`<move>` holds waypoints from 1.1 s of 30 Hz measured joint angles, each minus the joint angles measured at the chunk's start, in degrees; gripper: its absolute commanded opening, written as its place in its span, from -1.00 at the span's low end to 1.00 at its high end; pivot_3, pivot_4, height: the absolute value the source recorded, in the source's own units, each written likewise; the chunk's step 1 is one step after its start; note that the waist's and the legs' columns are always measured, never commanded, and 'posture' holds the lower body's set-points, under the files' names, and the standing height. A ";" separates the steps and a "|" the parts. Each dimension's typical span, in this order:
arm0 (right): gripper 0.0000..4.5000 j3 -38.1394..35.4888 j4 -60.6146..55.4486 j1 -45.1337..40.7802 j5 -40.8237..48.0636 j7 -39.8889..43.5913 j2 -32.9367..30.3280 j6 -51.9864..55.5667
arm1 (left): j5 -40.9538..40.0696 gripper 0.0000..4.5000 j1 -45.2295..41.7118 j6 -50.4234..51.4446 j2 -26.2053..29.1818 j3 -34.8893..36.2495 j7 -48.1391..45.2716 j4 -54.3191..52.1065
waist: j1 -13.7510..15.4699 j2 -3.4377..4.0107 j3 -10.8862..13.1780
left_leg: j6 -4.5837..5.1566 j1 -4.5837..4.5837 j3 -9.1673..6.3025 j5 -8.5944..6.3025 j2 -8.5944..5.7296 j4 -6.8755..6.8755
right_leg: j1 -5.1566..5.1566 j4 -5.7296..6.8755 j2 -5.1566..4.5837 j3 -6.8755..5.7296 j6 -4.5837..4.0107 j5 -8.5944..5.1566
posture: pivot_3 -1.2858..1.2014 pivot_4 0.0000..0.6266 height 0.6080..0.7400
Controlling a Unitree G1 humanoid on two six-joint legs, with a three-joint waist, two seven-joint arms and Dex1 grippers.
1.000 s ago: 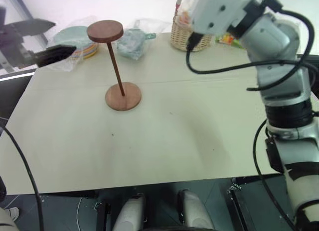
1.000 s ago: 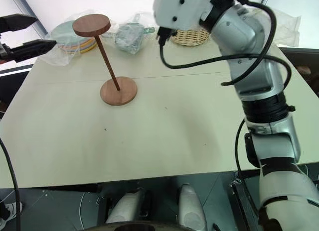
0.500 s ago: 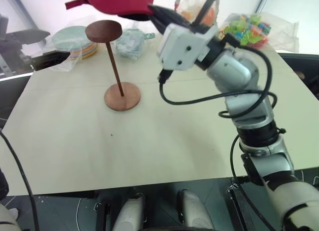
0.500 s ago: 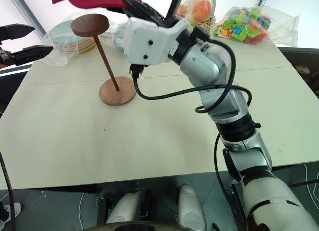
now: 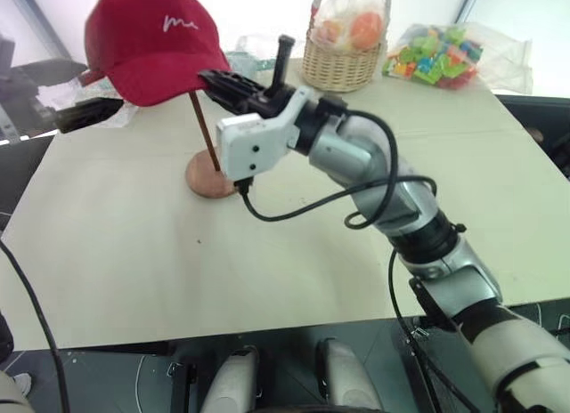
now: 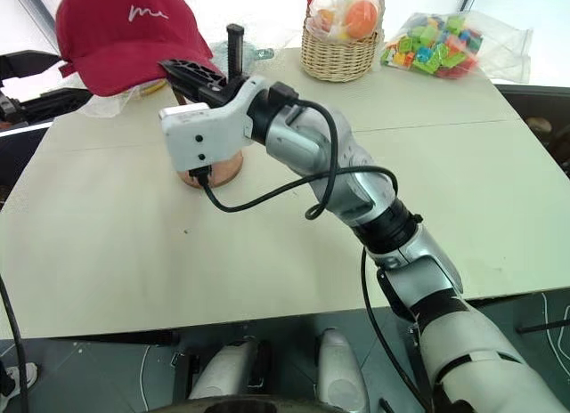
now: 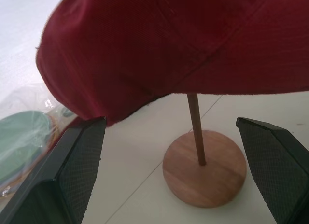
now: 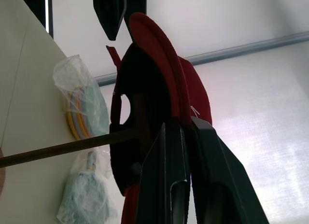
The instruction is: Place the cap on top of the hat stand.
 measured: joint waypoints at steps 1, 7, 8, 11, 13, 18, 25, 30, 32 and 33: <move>-0.98 0.23 1.05 -0.05 -0.79 -0.23 0.00 -0.59 | 0.00 1.00 0.00 0.00 0.00 0.26 0.12 -0.02 | 0.01 -0.03 -0.02 | 0.00 0.00 0.00 0.00 0.00 0.00 | 0.01 0.00 0.00 0.00 0.00 0.00 | 0.03 -0.52 1.00; -0.98 0.74 2.63 0.96 -3.25 -0.31 -0.24 -1.07 | 0.00 1.00 0.01 -0.03 -0.08 0.53 0.58 -0.29 | -0.12 -0.03 -0.02 | 0.00 0.00 0.00 0.00 -0.01 -0.01 | -0.01 0.01 0.00 0.00 0.00 0.00 | 0.03 -0.52 1.00; -0.98 0.74 2.56 1.50 -3.37 -0.31 -0.42 -1.12 | 0.00 1.00 0.01 -0.04 -0.08 0.54 0.60 -0.28 | -0.12 -0.03 -0.02 | 0.00 0.00 0.00 0.00 -0.01 -0.01 | -0.01 0.01 0.00 0.00 0.00 0.00 | 0.03 -0.52 1.00; -0.98 0.71 1.66 2.79 -4.08 -0.30 -0.77 -1.28 | 0.00 1.00 0.01 -0.08 -0.09 0.54 0.62 -0.24 | -0.11 -0.03 -0.02 | 0.00 0.00 0.00 0.00 -0.01 -0.01 | -0.01 0.01 0.00 0.00 0.00 0.00 | 0.03 -0.52 1.00; -0.98 0.71 0.97 3.56 -4.46 -0.26 -0.83 -1.49 | 0.01 1.00 0.01 -0.10 -0.14 0.54 0.62 -0.23 | -0.10 -0.03 -0.02 | -0.01 0.00 0.00 0.00 -0.01 0.00 | 0.00 0.01 0.00 0.00 0.00 0.00 | 0.03 -0.52 1.00; -0.98 1.35 -0.70 7.00 -6.45 1.05 -1.09 -1.36 | 0.07 1.00 -0.01 -0.26 -1.02 0.46 0.63 0.17 | -0.03 -0.05 -0.03 | -0.01 0.02 0.01 0.01 -0.01 0.01 | 0.01 0.01 0.00 0.00 0.00 0.00 | 0.03 -0.52 1.00; -0.38 1.37 -1.18 7.42 -7.50 2.03 0.37 -0.82 | 0.61 1.00 -0.85 -0.52 -1.98 -0.02 0.58 0.67 | -0.08 -0.05 -0.03 | -0.02 0.02 0.00 0.01 -0.01 0.01 | 0.01 0.01 0.00 0.00 0.00 0.00 | 0.03 -0.52 1.00; 0.81 1.37 -1.20 7.84 -7.44 2.59 1.45 -0.90 | 1.28 1.00 -2.11 -0.75 -2.36 -1.03 0.36 1.74 | -0.02 -0.05 -0.03 | -0.02 0.02 0.00 0.01 -0.01 0.01 | 0.02 0.01 0.00 0.00 0.00 0.00 | 0.03 -0.52 1.00; 0.99 1.37 -1.20 7.84 -7.38 2.90 1.72 -0.91 | 1.32 1.00 -2.50 -0.85 -2.38 -1.30 0.11 1.97 | -0.02 -0.05 -0.03 | -0.02 0.02 0.00 0.01 -0.01 0.01 | 0.01 0.01 0.00 0.00 0.00 0.00 | 0.03 -0.52 1.00; 0.99 1.37 -1.20 7.85 -7.23 3.05 1.78 -0.92 | 1.40 1.00 -2.56 -0.97 -2.42 -1.34 -0.05 2.07 | -0.03 -0.05 -0.03 | -0.02 0.02 0.00 0.01 -0.01 0.01 | 0.01 0.01 0.00 0.00 0.00 0.00 | 0.03 -0.52 1.00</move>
